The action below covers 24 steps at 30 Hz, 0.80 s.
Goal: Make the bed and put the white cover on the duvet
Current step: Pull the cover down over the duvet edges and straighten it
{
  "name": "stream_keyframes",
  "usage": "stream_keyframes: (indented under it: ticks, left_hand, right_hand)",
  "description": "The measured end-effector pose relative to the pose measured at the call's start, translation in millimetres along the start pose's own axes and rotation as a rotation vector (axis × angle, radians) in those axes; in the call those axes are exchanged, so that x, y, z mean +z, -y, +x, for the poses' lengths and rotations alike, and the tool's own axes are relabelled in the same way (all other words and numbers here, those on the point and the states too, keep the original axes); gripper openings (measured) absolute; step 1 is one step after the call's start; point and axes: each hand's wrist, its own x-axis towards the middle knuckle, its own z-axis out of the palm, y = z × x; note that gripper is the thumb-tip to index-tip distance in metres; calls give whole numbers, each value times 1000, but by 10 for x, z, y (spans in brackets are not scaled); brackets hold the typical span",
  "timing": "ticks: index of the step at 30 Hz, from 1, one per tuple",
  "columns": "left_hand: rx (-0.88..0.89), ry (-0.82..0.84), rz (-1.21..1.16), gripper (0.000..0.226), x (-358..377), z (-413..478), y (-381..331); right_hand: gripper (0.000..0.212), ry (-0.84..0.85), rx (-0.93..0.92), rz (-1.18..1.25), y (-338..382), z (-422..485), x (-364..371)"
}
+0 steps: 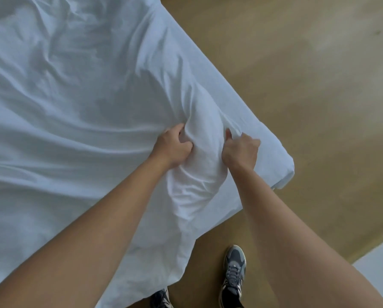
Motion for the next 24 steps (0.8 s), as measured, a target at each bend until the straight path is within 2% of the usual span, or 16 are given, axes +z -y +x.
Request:
stream_keyframes:
  ticks: [1, 3, 5, 7, 8, 10, 13, 16, 18, 21, 23, 24]
  left_hand:
    - [-27, 87, 42, 44, -12, 18, -12]
    - [-50, 149, 50, 23, -26, 57, -50]
    - [24, 63, 180, 21, -16, 148, -101]
    - [157, -98, 328, 22, -9, 322, -176]
    - [206, -147, 378, 29, -24, 421, -233]
    - [249, -151, 571, 61, -82, 652, -341]
    - [92, 35, 802, 119, -168, 1014, -426]
    - [-32, 211, 750, 146, -159, 1175, -299]
    - [-36, 285, 679, 148, -14, 1154, -155]
    - [-48, 360, 620, 137, 221, 1079, -28]
    - [-58, 447, 548, 120, 209, 1058, -120]
    - [-45, 484, 516, 103, 144, 1068, -197]
  right_hand:
    - [40, 31, 168, 178, -16, 38, -29]
    - [27, 130, 494, 588, -1, 48, -95]
    - [27, 136, 588, 772, 53, 90, -106]
    - [28, 100, 584, 792, 87, 155, -89]
    - [24, 65, 576, 774, 80, 180, -87]
    - [10, 15, 508, 719, 7, 239, -54]
    - [22, -81, 207, 474, -193, 335, -120]
    - [21, -171, -73, 231, -380, 448, -508]
    - [19, -224, -160, 111, -570, 540, -811]
    - [27, -267, -176, 84, -783, 542, -899]
    - [31, -165, -170, 49, -797, 517, -752]
    - [32, -65, -172, 2, -782, 535, -682]
